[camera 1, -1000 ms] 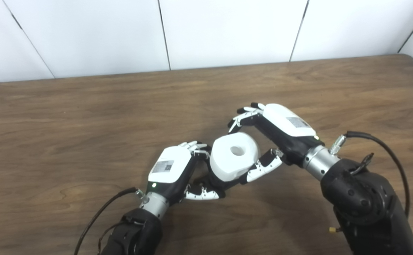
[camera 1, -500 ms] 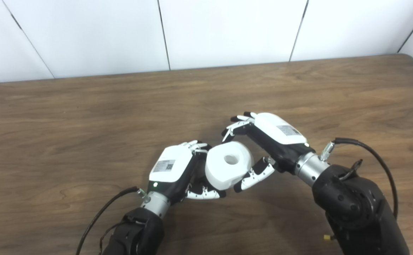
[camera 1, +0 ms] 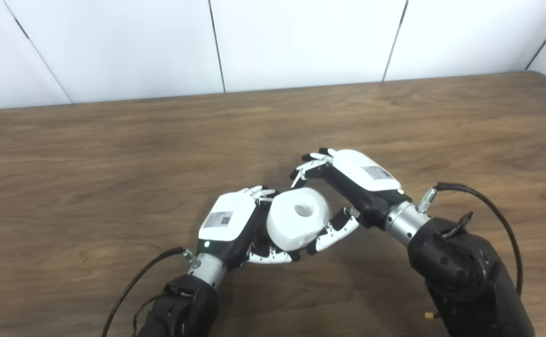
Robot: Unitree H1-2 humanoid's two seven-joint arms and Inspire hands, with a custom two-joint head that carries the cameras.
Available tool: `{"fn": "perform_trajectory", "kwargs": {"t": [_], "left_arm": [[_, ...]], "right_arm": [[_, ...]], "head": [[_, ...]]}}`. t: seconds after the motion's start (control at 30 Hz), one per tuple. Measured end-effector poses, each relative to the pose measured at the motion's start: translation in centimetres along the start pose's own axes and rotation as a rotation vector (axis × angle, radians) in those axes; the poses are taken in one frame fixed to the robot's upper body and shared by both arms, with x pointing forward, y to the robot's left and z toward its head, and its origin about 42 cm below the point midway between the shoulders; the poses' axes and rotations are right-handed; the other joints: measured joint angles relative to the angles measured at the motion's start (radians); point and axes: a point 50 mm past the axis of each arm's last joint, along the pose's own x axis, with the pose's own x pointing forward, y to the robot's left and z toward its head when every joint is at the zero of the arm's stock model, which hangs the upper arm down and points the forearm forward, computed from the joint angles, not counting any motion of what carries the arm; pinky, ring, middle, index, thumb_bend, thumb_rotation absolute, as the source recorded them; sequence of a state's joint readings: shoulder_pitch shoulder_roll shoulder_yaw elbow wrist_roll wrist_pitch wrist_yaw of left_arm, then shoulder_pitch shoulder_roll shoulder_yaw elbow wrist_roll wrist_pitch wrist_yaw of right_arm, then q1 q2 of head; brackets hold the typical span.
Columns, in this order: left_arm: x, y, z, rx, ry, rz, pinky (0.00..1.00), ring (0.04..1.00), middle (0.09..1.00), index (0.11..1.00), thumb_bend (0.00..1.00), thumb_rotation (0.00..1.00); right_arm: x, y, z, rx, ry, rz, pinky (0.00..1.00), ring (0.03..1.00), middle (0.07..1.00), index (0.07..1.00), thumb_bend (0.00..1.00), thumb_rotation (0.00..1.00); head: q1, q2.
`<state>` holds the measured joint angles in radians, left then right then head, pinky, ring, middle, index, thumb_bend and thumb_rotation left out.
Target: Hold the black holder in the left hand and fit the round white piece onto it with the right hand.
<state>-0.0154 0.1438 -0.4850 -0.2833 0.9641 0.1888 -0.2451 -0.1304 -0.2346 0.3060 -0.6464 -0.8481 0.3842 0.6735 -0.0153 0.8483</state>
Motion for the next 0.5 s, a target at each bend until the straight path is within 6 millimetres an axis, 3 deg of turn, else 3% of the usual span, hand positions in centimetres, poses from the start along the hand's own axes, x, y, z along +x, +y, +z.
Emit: {"fn": "perform_trajectory", "kwargs": {"t": [0.5], "left_arm": [[0.01, -0.08, 0.11, 0.001, -0.004, -0.003, 0.89, 0.892, 0.829, 0.490, 0.51, 0.06]], "right_arm": [[0.00, 0.62, 0.15, -0.013, -0.008, 0.000, 1.00, 0.921, 0.785, 0.481, 0.53, 0.14]], "head": [[0.006, 0.003]]}}
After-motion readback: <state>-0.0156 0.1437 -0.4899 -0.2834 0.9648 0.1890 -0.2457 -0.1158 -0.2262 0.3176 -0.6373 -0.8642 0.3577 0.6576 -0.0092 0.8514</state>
